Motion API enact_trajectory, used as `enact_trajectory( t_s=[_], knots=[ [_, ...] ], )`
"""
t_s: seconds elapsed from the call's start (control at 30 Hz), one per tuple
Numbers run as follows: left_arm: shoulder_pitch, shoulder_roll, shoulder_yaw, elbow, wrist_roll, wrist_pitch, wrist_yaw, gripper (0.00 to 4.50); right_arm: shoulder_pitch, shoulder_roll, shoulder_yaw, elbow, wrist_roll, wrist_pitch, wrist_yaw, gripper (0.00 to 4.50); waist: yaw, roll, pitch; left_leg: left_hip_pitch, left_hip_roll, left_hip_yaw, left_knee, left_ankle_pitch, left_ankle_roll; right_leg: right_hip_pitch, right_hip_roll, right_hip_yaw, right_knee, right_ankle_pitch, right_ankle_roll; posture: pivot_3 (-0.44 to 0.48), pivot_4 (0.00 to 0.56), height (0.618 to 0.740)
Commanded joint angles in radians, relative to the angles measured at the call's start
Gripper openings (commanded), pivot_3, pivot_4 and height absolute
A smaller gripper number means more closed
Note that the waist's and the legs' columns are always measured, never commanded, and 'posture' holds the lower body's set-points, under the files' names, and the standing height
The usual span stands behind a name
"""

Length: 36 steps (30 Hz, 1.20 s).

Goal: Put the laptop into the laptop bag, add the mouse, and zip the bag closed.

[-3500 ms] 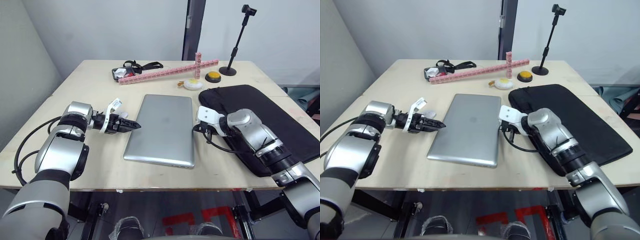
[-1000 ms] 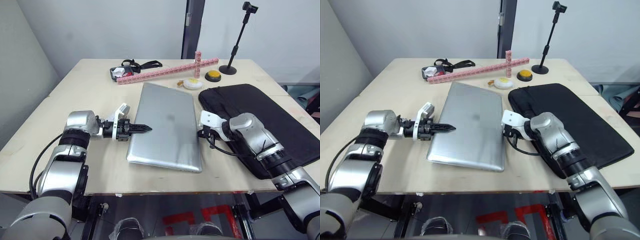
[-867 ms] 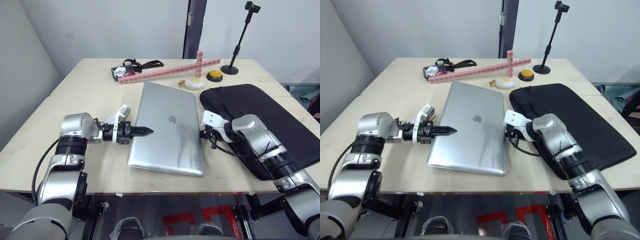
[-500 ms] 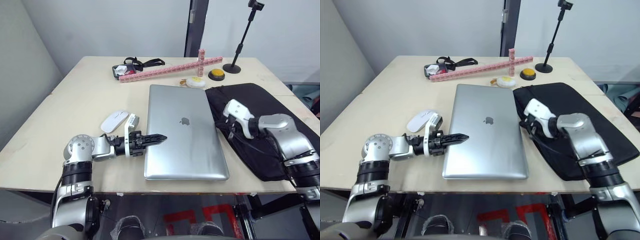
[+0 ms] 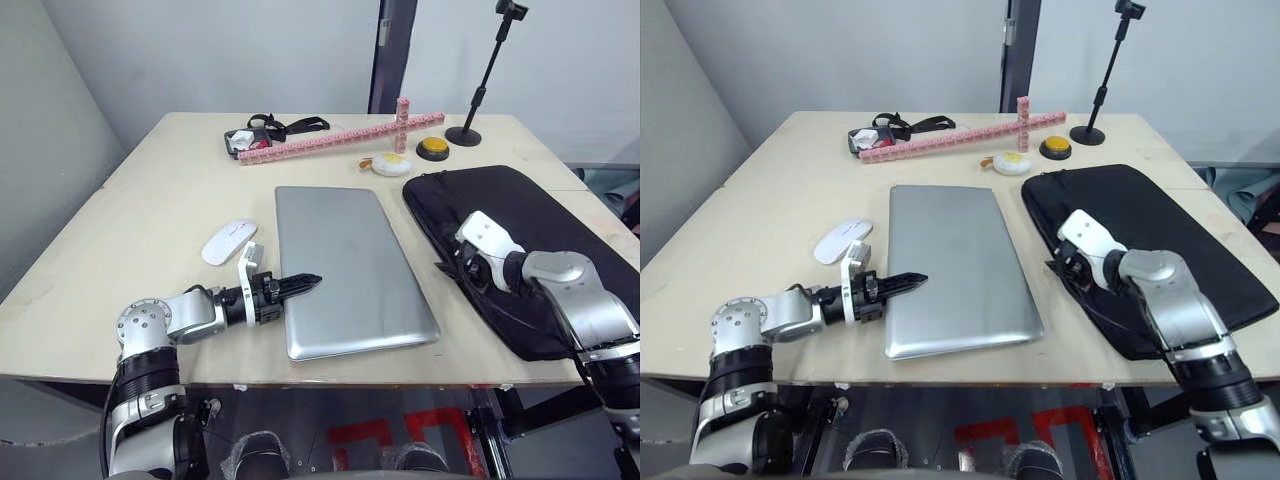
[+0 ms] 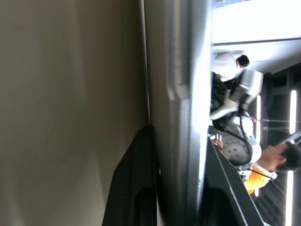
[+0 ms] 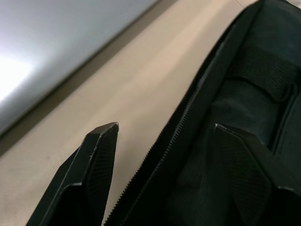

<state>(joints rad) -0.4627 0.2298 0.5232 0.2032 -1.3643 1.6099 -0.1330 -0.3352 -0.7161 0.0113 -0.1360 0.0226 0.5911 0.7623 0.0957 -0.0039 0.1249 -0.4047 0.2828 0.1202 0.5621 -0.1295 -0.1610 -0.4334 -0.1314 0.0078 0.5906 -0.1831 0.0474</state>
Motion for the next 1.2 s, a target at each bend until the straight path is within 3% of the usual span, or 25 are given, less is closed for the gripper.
enact_trajectory(
  t_s=[0.03,0.17,0.27,0.53,0.73,0.93,1.2],
  knots=[
    [-0.032,-0.002,-0.013,-0.028,-0.114,0.001,-0.027,0.30,-0.010,0.017,0.003,0.016,-0.020,-0.012,-0.054,3.45,0.000,0.000,0.000,0.000,0.000,0.000,0.000,0.000,0.000,0.000,0.000,0.000,0.001,0.000,0.000,0.000,0.150,0.740],
    [-0.035,-0.003,-0.040,-0.026,-0.137,-0.019,-0.022,0.30,-0.015,0.036,0.004,0.044,-0.020,0.003,-0.084,3.45,-0.002,0.000,0.000,0.000,0.000,0.000,0.002,0.000,0.000,0.000,0.000,0.001,0.001,0.001,0.003,0.000,0.150,0.740],
    [-0.036,0.001,-0.049,-0.017,-0.162,-0.035,-0.012,0.30,-0.010,0.040,0.001,0.058,-0.014,0.006,-0.096,2.68,-0.002,0.000,0.000,0.000,0.000,0.000,0.002,0.000,0.000,0.000,0.000,0.002,0.002,0.002,0.006,0.000,0.150,0.740],
    [-0.012,0.024,-0.088,-0.028,-0.199,-0.059,-0.005,0.30,-0.003,0.035,-0.004,0.082,-0.002,0.000,-0.101,0.03,0.000,0.000,0.000,0.001,0.000,0.001,0.004,0.000,0.000,0.000,0.000,0.003,0.002,0.004,0.009,0.000,0.150,0.740],
    [-0.019,0.036,-0.104,-0.024,-0.205,-0.096,0.005,0.30,-0.004,0.054,-0.037,0.069,0.054,0.043,-0.092,0.03,0.000,0.000,0.000,0.001,0.000,0.001,0.006,0.001,0.000,0.001,0.000,0.004,0.003,0.005,0.011,0.000,0.150,0.740],
    [-0.039,0.047,-0.117,0.020,-0.243,-0.111,0.018,0.30,-0.050,0.115,-0.161,0.017,0.234,0.191,-0.077,0.03,-0.001,0.000,0.000,0.001,0.000,0.001,0.006,0.001,0.001,0.000,0.000,0.005,0.004,0.005,0.012,0.000,0.150,0.740],
    [-0.056,0.054,-0.165,0.031,-0.235,-0.132,-0.006,0.30,-0.138,0.069,-0.214,0.010,0.349,0.314,-0.064,0.03,0.001,0.000,0.000,0.001,0.000,0.002,0.008,0.001,0.001,0.000,0.000,0.007,0.004,0.006,0.014,0.000,0.150,0.740]
  ],
)
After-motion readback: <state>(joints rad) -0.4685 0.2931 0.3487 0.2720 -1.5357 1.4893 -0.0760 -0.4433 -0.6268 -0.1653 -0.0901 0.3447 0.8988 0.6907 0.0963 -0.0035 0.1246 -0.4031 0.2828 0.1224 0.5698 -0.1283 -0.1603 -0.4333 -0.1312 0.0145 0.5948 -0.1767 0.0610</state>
